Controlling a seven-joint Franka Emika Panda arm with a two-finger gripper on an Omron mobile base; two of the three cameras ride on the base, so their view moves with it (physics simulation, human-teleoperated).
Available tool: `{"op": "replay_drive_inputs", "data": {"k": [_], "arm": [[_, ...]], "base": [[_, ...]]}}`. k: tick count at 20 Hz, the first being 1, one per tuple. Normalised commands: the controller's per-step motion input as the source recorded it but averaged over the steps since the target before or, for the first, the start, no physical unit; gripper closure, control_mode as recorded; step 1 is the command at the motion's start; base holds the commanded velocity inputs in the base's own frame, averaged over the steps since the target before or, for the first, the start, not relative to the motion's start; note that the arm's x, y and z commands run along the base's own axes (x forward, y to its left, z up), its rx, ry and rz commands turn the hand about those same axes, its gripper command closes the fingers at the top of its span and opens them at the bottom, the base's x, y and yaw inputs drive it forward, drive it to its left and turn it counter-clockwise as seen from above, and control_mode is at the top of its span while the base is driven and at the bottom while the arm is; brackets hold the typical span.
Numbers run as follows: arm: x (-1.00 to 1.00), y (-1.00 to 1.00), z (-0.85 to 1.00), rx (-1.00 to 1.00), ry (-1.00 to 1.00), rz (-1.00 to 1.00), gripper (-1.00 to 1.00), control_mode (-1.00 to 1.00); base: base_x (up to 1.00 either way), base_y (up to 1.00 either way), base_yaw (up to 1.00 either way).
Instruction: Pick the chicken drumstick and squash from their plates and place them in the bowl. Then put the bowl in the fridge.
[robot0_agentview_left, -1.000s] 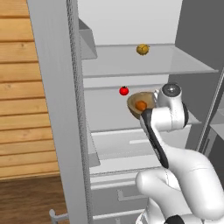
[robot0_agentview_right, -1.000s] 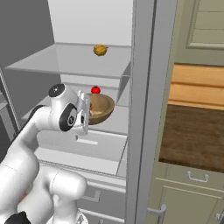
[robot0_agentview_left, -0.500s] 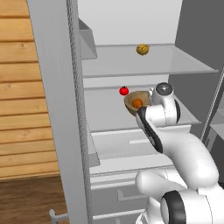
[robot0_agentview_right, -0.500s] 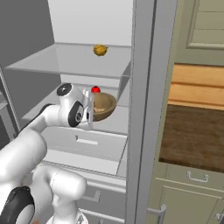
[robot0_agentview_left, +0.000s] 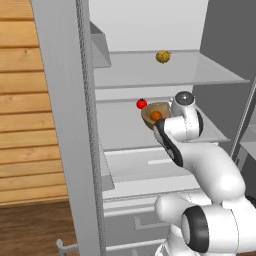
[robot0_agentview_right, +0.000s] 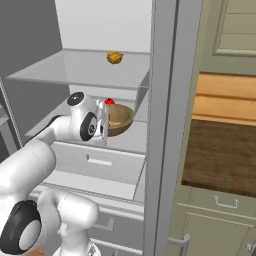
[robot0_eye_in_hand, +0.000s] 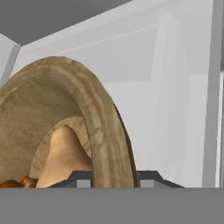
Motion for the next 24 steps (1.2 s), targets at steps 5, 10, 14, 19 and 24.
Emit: {"op": "replay_drive_inputs", "data": {"k": [5,10,14,19,24], "arm": [[0.01,0.0,-0.03,0.0,-0.01,0.0,-1.0,-1.0],[-0.21,0.01,0.17,0.0,-0.19,0.0,-1.0,-1.0],[-0.75,0.04,0.54,0.0,-0.17,0.0,-1.0,-1.0],[-0.71,0.01,0.72,-0.02,-0.05,0.03,-1.0,-1.0],[-0.81,0.03,0.78,0.0,0.05,0.11,-1.0,-1.0]], "base": [[0.0,0.0,0.0],[0.0,0.0,0.0],[0.0,0.0,0.0],[0.0,0.0,0.0],[0.0,0.0,0.0]]}}
